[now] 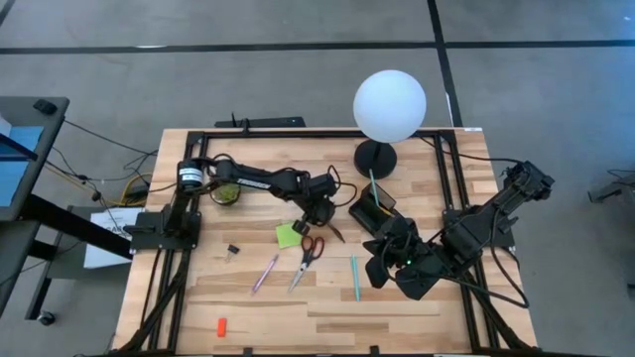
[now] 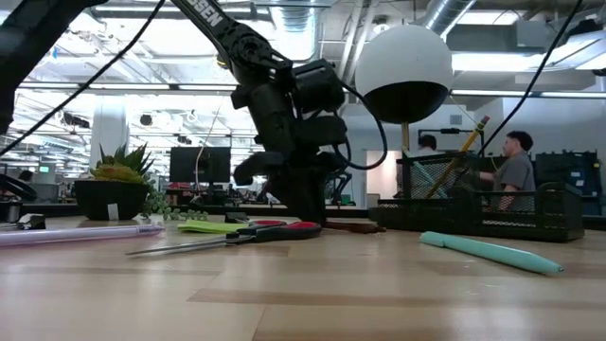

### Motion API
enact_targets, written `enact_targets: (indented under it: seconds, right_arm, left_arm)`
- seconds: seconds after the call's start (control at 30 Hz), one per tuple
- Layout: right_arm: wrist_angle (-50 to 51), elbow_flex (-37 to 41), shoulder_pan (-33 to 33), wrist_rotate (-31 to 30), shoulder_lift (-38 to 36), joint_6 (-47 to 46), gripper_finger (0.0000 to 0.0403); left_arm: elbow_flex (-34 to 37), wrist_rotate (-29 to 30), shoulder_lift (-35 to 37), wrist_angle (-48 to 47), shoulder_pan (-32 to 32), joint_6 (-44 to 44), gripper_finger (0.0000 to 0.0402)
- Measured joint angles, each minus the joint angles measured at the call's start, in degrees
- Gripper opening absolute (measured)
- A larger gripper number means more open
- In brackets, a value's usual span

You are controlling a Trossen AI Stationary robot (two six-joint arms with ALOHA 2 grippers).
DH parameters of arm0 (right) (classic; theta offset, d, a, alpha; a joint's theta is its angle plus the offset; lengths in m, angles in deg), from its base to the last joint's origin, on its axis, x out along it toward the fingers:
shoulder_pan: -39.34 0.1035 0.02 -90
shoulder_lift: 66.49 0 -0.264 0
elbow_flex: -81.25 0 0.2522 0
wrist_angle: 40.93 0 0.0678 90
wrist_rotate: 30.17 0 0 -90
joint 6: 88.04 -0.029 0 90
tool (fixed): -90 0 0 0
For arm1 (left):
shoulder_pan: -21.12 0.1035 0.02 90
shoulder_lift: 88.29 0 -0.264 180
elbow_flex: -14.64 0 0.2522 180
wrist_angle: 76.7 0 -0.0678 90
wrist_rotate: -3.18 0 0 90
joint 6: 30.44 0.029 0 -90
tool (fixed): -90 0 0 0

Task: Pick and place office supplies into organizer
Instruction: Put the black pen into the black desk organizer

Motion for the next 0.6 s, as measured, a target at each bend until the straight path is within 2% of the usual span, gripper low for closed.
enact_targets:
  seconds: [0.2,0.37,0.43,0.53,0.6]
  right_arm:
    - [0.1,0.0,0.0,0.1,0.0,-0.3,0.0]
    - [0.6,0.0,0.0,-0.1,0.0,-0.3,0.0]
    - [0.5,0.0,0.0,-1.6,0.0,-0.4,0.0]
    - [0.8,-0.4,0.1,-4.7,-0.2,-0.3,0.0]
    - [0.8,-1.3,0.7,-6.1,-1.3,0.8,0.0]
  left_arm:
    - [0.0,0.2,-1.8,-0.5,0.0,-4.4,0.0083]
    - [-0.6,1.2,-1.9,-2.9,-0.2,-8.3,0.0026]
    - [-1.6,1.6,-2.1,-4.7,-0.4,-10.0,0.0017]
    - [-5.7,4.6,-2.2,-10.9,-1.4,-12.8,0.0019]
    - [-9.5,9.6,-2.4,-17.3,-2.8,-12.9,0.0017]
